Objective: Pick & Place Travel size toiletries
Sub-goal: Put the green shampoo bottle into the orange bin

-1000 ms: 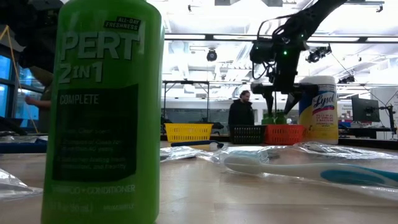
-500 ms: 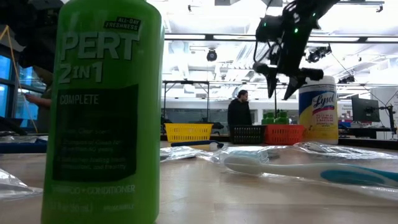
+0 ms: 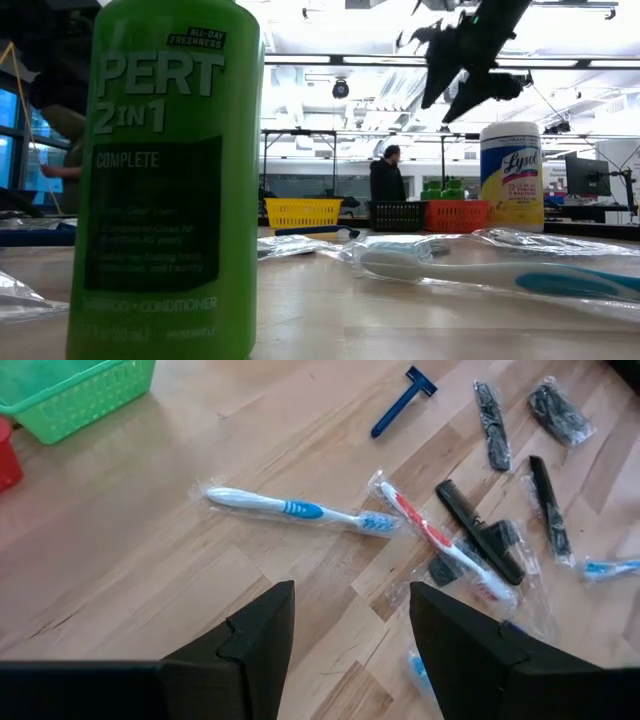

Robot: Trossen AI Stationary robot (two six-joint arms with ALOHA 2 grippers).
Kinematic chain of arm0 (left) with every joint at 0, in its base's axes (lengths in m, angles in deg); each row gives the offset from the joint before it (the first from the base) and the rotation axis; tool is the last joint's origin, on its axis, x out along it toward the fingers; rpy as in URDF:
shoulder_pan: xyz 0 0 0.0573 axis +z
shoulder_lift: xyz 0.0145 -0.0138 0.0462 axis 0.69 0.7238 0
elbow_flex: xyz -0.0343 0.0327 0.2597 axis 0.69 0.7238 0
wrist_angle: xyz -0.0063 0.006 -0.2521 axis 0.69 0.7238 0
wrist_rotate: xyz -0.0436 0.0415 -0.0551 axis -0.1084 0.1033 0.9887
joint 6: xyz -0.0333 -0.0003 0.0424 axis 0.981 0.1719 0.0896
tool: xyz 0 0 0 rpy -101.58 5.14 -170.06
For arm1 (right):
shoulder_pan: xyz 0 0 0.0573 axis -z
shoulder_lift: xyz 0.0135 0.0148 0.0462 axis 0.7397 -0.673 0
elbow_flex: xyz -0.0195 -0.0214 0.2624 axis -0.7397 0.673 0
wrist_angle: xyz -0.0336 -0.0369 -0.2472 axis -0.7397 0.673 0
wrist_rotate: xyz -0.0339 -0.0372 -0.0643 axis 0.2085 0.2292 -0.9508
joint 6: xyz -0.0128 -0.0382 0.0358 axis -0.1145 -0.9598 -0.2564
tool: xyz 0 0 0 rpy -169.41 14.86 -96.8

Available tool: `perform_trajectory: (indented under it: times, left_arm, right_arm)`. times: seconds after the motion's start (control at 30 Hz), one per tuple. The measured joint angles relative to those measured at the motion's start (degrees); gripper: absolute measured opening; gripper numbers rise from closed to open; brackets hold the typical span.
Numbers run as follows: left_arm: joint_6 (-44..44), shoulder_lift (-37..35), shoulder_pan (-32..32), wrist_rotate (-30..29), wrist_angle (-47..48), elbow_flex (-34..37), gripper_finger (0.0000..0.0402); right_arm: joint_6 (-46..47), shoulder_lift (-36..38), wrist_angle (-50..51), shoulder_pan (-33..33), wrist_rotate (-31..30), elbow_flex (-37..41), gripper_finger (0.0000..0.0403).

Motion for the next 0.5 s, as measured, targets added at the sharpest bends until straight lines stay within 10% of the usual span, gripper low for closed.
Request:
perform_trajectory:
  times: [0.5]
  left_arm:
    - [-0.09,0.02,0.00,0.37,1.44,0.00,0.0193]
  right_arm:
    - [-18.59,-2.86,-19.43,-26.76,1.87,0.02,0.0220]
